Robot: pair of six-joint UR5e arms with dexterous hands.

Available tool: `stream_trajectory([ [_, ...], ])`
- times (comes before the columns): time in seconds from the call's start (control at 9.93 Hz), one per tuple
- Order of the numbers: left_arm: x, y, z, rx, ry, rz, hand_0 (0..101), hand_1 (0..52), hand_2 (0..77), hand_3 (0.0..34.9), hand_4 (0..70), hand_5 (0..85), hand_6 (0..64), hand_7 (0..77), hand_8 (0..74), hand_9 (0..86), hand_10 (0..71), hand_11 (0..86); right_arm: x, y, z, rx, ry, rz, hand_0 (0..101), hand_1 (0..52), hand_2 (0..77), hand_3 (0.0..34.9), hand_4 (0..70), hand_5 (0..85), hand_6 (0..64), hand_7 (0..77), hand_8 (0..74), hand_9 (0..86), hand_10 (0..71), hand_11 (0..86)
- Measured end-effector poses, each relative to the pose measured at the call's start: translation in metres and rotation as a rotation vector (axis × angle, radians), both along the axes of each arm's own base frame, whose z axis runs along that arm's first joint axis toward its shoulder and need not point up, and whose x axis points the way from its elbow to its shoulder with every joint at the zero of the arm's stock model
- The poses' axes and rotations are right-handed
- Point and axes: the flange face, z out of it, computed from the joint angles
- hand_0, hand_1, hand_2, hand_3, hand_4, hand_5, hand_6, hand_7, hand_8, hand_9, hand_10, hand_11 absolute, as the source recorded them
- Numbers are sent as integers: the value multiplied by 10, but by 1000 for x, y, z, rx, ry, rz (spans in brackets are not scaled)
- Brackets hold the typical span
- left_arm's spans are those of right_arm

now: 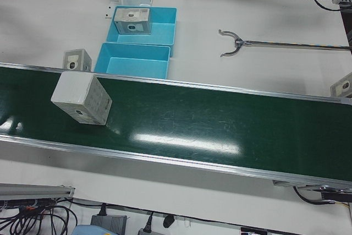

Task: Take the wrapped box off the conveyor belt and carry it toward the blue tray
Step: 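Move the right hand along the belt toward the approaching wrapped box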

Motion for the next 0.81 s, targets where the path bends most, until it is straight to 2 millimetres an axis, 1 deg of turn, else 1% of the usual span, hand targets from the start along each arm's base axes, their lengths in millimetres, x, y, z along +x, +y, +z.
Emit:
stream_trajectory([
  [0.3, 0, 0, 0, 0, 0, 0, 0, 0, 11, 0, 0, 5, 0, 5, 5, 0, 5, 0, -9, -9, -8, 0, 0, -2, 454, 125, 147, 303, 22, 175, 0, 169, 16, 71, 38, 60],
  [0.4, 0, 0, 0, 0, 0, 0, 0, 0, 5, 0, 0, 5, 0, 5, 5, 0, 0, 0, -13, -11, -10, 0, 0, -5, 454, 125, 147, 303, 22, 147, 0, 169, 16, 71, 38, 60],
  [0.5, 0, 0, 0, 0, 0, 0, 0, 0, 5, 0, 0, 5, 0, 5, 5, 0, 0, 0, -17, -13, -13, 1, -1, -8, 454, 125, 147, 302, 22, 169, 0, 169, 16, 71, 38, 60],
  [0.81, 0, 0, 0, 0, 0, 0, 0, 0, 11, 0, 0, 5, 0, 5, 5, 5, 5, 0, -27, -16, -20, 4, -3, -16, 453, 125, 147, 303, 22, 169, 0, 169, 16, 71, 38, 65],
])
